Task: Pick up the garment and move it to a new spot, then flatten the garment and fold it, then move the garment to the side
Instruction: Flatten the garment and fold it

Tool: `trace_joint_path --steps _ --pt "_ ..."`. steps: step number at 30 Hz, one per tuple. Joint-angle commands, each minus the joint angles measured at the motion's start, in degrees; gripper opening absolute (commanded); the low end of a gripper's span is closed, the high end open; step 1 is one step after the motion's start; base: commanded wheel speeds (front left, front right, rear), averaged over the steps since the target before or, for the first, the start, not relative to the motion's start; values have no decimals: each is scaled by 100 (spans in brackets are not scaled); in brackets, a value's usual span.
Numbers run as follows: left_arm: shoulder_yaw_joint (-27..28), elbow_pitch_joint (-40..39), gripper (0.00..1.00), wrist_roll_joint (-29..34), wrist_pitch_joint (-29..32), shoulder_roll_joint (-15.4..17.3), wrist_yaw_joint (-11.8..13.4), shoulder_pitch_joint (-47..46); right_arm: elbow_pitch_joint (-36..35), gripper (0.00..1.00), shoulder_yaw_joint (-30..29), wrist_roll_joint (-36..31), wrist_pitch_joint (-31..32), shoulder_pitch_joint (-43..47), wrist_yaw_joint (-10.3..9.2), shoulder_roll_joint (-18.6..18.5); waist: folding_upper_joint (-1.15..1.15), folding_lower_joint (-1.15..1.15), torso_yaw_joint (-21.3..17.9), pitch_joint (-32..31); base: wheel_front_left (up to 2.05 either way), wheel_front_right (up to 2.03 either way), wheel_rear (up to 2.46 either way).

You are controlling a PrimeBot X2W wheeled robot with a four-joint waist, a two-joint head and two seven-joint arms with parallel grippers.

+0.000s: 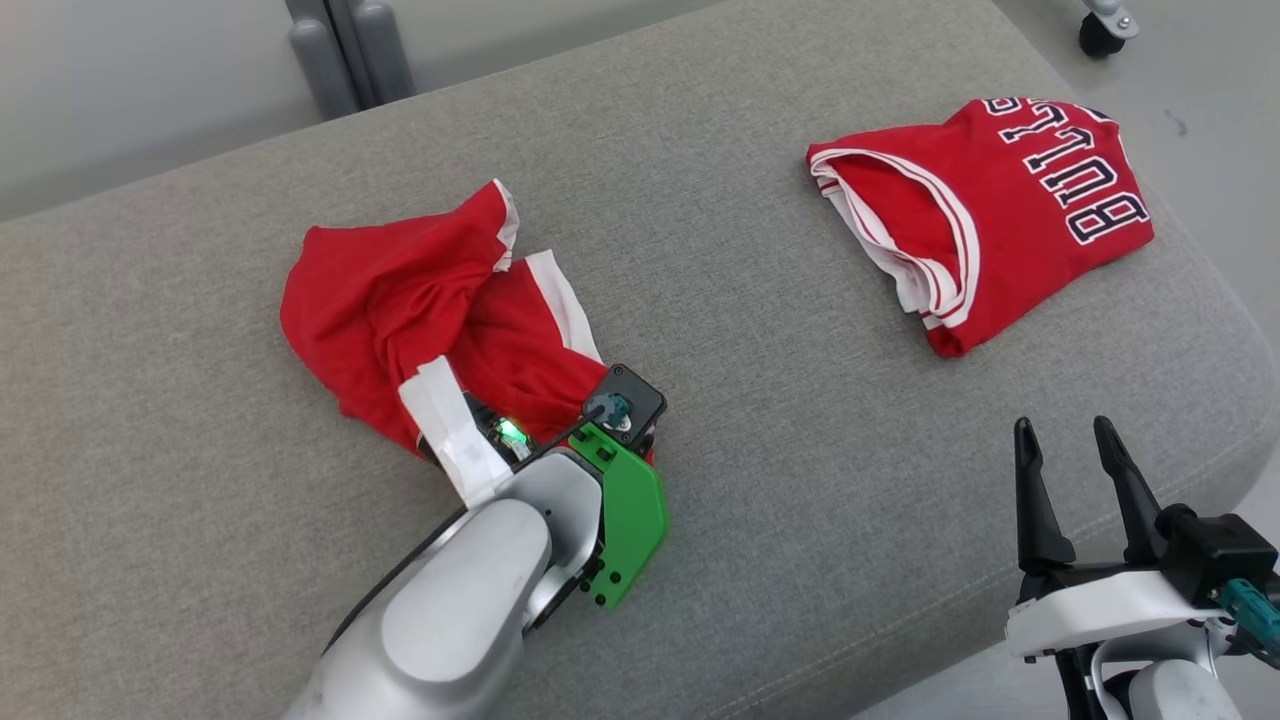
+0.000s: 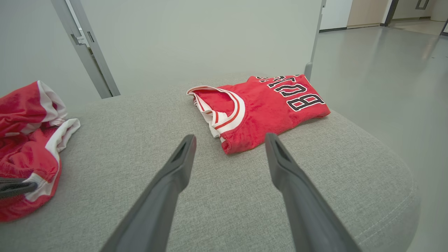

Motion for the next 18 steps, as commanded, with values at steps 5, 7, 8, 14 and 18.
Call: trace_joint_path --steps 5,7,8,14,18 --pt "507 -539 0 -504 -373 -30 141 -9 -21 100 -121 -66 1 33 -9 -8 0 0 254 -52 0 0 0" --pt "697 -868 0 -707 -432 -42 157 -114 -18 100 -157 -70 1 73 -9 -7 0 0 359 -69 0 0 0" --pt "765 -1021 0 -754 -418 -19 146 -182 -12 100 -152 -79 1 82 -9 -6 0 0 395 -76 0 0 0" --pt "1282 -1776 0 -764 -405 300 243 -1048 -27 100 -71 -117 1 -156 -9 -6 0 0 508 10 0 0 0" --pt "1568 -1691 0 -610 -626 500 226 -1780 -31 100 37 -103 1 -336 -9 -12 0 0 351 105 0 0 0"
